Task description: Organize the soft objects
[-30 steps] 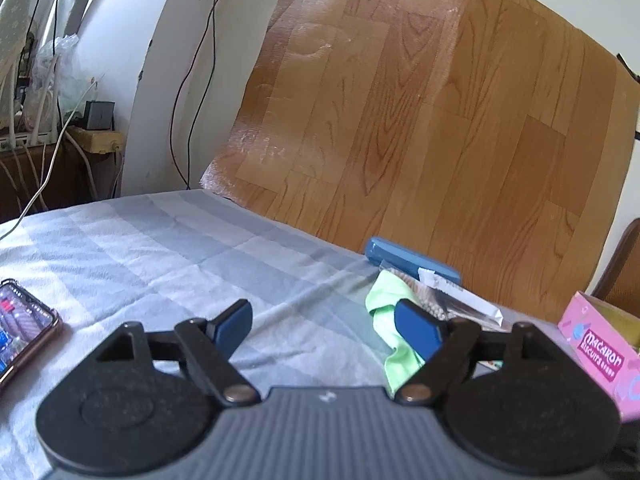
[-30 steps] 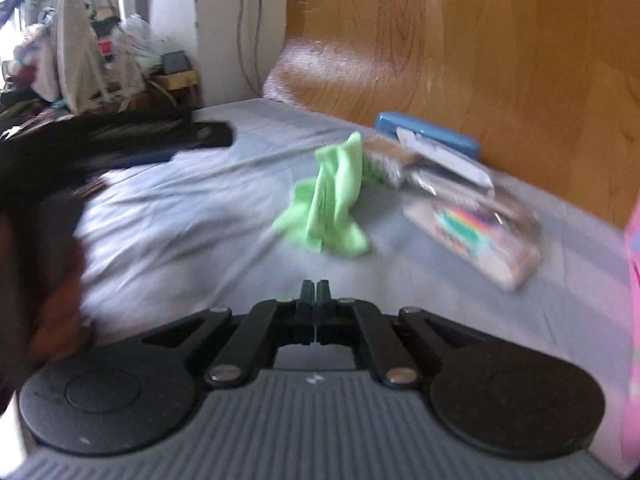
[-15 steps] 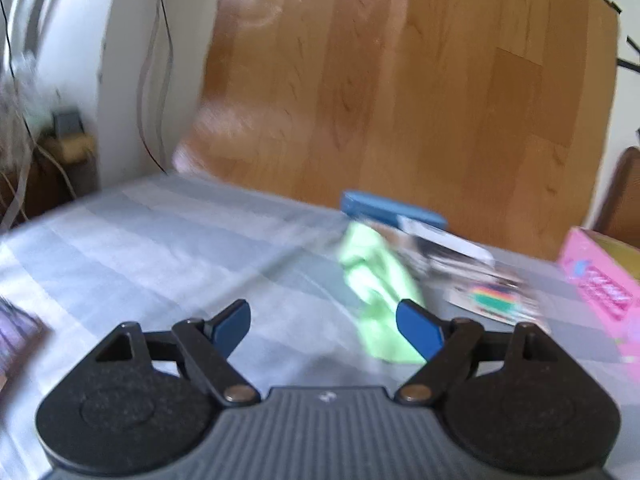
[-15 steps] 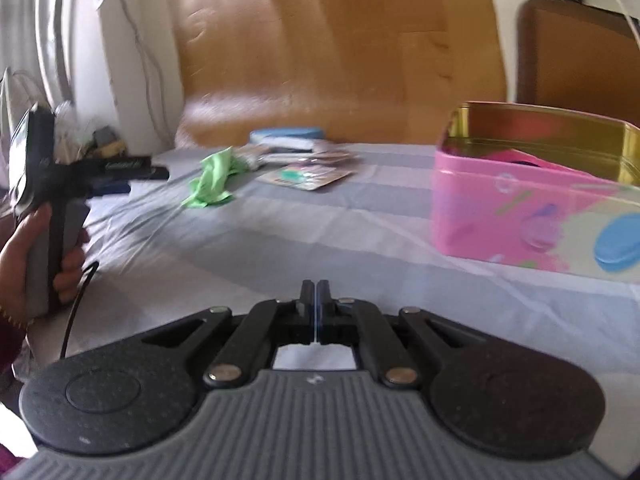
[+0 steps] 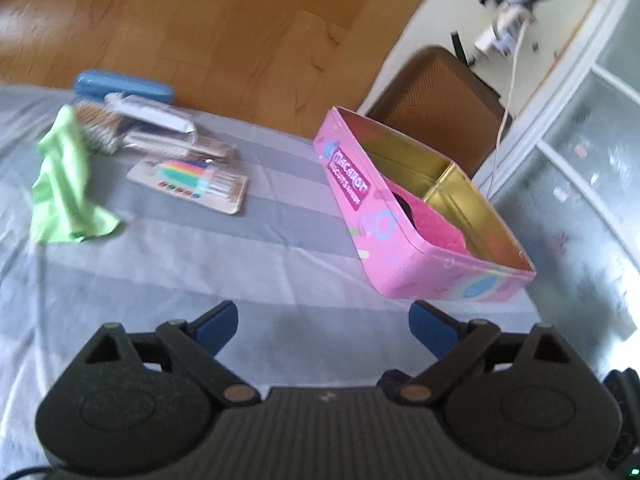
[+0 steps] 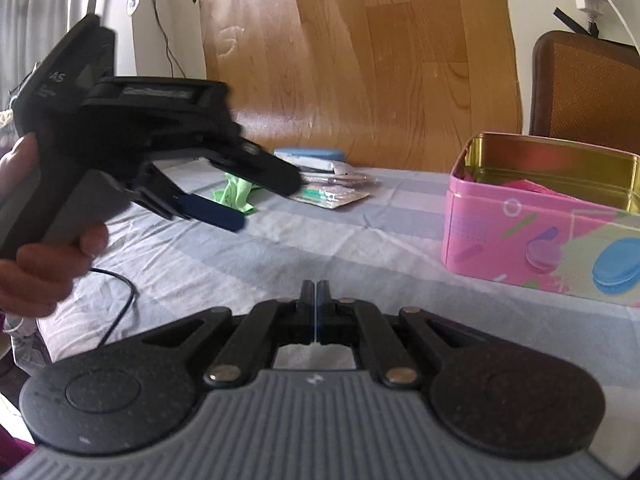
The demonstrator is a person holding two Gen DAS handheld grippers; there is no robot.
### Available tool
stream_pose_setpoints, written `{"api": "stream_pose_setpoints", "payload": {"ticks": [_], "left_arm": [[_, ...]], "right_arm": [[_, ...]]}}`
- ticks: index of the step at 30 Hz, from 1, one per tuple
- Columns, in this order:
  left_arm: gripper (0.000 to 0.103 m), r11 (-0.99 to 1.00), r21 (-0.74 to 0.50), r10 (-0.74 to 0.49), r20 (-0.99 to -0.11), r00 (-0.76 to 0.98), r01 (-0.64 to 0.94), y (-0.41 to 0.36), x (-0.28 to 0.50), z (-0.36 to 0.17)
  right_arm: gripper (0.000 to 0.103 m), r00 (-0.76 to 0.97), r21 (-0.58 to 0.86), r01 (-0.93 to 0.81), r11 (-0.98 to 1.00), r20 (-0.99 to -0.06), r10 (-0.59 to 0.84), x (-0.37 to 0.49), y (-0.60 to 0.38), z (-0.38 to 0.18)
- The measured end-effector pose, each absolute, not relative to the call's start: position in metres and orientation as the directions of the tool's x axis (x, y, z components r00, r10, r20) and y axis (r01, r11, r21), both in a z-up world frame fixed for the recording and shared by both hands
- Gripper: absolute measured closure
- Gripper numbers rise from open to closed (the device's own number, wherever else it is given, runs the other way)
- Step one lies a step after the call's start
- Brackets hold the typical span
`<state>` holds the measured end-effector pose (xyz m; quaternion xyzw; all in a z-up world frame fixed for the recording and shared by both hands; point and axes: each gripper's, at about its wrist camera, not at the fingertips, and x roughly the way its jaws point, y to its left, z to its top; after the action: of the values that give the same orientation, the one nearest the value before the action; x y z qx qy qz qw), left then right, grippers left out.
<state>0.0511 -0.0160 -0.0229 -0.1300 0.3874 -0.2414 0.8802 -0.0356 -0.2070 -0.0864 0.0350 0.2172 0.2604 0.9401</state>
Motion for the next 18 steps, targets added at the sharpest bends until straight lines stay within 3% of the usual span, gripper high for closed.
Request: {"api": "stream_pose_setpoints", "payload": {"ticks": [4,9,13,18], "left_arm": [[0.008,0.891,-0.344,-0.451,-0.608,0.654,0.296,-0.007,0.050,-0.015],[0.008,0.923,-0.376,-0.302,-0.588,0.750,0.077,0.077,0.063,-0.014],[0.009,0.909,-0.408,-0.198,-0.604,0.772,-0.086,0.142,0.058,-0.023],[0.009,0.864,-0.480,-0.179,-0.578,0.796,-0.154,0.184,0.048,-0.029]], "right_arm": [[0.093,0.767,0.241,-0.451,0.860,-0.387,0.511,-0.031,-0.216,-0.086],[0.063,0.744,0.254,-0.463,0.849,-0.409,0.528,-0.014,-0.207,-0.083],[0.058,0.698,0.228,-0.543,0.808,-0.413,0.585,0.020,-0.171,-0.070],[0.043,0.626,0.181,-0.640,0.746,-0.441,0.644,0.079,-0.085,-0.059]]}}
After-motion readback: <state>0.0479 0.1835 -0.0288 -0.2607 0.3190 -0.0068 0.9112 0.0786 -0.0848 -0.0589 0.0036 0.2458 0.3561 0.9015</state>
